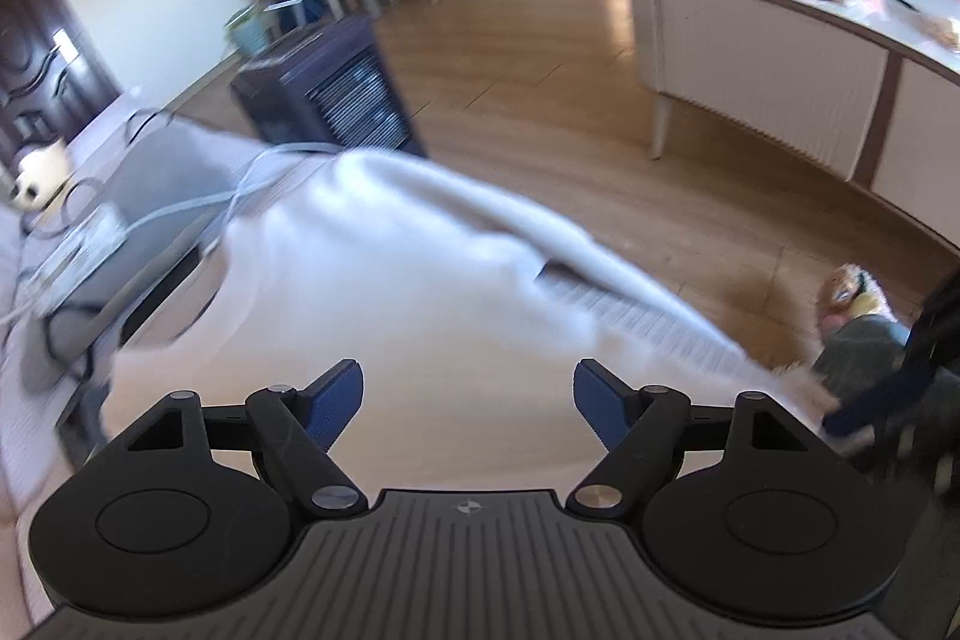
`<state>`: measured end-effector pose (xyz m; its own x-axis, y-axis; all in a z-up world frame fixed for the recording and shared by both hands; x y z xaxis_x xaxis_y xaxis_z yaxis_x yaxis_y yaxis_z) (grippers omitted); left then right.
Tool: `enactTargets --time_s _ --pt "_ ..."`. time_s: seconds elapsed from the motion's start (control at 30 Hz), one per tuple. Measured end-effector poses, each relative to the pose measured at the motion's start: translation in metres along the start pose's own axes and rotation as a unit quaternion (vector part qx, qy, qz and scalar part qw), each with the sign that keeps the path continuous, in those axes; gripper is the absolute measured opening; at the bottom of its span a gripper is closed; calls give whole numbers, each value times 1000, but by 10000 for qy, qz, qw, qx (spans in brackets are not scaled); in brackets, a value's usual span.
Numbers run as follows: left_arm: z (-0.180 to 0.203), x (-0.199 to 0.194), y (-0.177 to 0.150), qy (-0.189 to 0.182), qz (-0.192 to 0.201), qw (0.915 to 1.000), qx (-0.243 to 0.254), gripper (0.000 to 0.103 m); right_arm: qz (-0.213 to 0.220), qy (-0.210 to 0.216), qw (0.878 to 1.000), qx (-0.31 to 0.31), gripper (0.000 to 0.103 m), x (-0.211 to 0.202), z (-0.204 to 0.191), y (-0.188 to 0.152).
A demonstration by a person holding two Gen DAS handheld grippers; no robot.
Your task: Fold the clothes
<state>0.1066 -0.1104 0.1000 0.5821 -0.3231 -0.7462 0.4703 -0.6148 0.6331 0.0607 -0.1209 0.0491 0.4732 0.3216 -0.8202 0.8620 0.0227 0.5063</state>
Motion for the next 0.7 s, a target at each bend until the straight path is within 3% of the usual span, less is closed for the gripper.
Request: enactTargets --time_s 0.13,0.23,0.37,0.5,0.63,0.7 --pt "22 14 19 -10 70 9981 614 76 24 104 9996 -253 26 11 -17 -4" --pt "48 31 37 -19 49 9911 1331 77 32 145 9994 -324 26 18 -21 -6" --pt "86 73 49 91 -213 9668 2544 73 -3 245 9993 -282 26 25 -18 -10" --pt "111 113 53 -89 -549 9437 3260 49 27 413 9991 31 26 25 -4 -11" --pt "125 142 47 -158 -1029 9163 3867 58 25 625 9975 340 26 26 12 -7" --pt "125 145 45 -258 -1166 9103 3964 65 21 663 9970 392 26 26 17 -7"
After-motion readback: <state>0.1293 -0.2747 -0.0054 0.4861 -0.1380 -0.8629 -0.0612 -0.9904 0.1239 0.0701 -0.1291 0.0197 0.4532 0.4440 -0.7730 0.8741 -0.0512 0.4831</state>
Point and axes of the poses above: each gripper's, at about its wrist camera, not at the fingertips, and x roughly the way its jaws point, z to its right, y to its top, the point moved 2 cm from there along x, roughly the way its jaws point, and after that the axes turned 7 degrees about -y, right-handed, at the moved point
